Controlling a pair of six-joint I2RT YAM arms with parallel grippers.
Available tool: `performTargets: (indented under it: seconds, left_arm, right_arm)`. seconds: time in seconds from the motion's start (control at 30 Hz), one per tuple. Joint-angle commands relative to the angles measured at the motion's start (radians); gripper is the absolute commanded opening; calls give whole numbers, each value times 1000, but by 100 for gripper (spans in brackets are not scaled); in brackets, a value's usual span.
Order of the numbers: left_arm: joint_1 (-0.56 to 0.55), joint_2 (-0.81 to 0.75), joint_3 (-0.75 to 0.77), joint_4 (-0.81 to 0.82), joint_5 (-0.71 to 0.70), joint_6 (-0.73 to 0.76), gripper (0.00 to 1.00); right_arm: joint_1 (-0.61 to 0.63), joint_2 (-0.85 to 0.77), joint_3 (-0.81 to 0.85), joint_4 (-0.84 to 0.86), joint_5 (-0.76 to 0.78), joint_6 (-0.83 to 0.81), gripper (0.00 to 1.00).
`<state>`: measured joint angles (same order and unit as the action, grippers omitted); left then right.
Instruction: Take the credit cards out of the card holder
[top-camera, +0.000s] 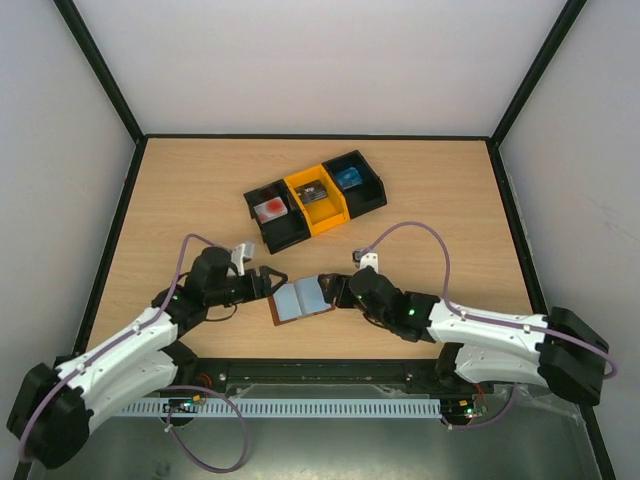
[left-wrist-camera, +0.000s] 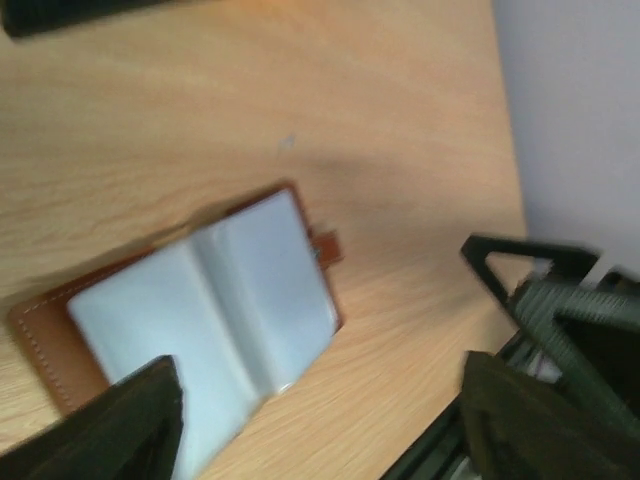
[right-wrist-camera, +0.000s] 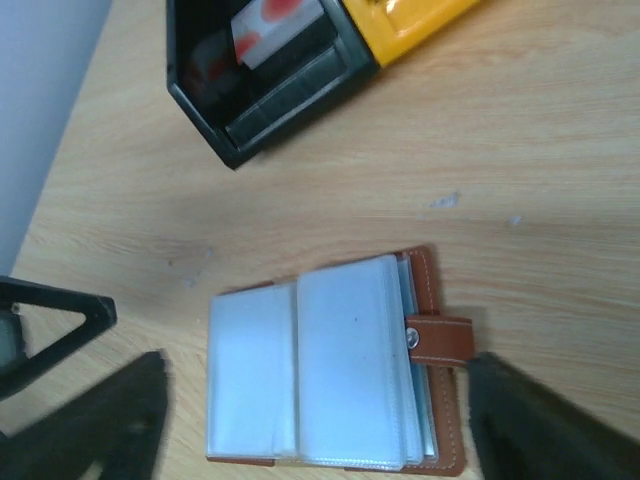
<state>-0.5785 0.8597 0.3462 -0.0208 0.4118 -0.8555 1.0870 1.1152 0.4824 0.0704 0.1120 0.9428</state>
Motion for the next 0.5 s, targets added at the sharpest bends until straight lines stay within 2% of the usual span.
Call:
performTargets:
  seconds: [0.0,0.03,0.07,0.3,0.47]
  left_arm:
    - [0,-92,90,-171,-123,57,94]
    - [-1,-108,106,-197,-155,67,99]
    - [0,-122,120,-217,-183,76,100]
    - [0,-221,257,-300,-247,120,100]
    - [0,-357,302,-290,-312,152,100]
  right_arm:
    - [6,-99,6,-94,108,-33,99]
    - [4,-118,16,-117,123,-42,98]
    - [4,-135,31,-140,134,-54,98]
    - [4,-295,107,-250,154,-78,98]
    - [4,-432,149,-325,208,-55,98]
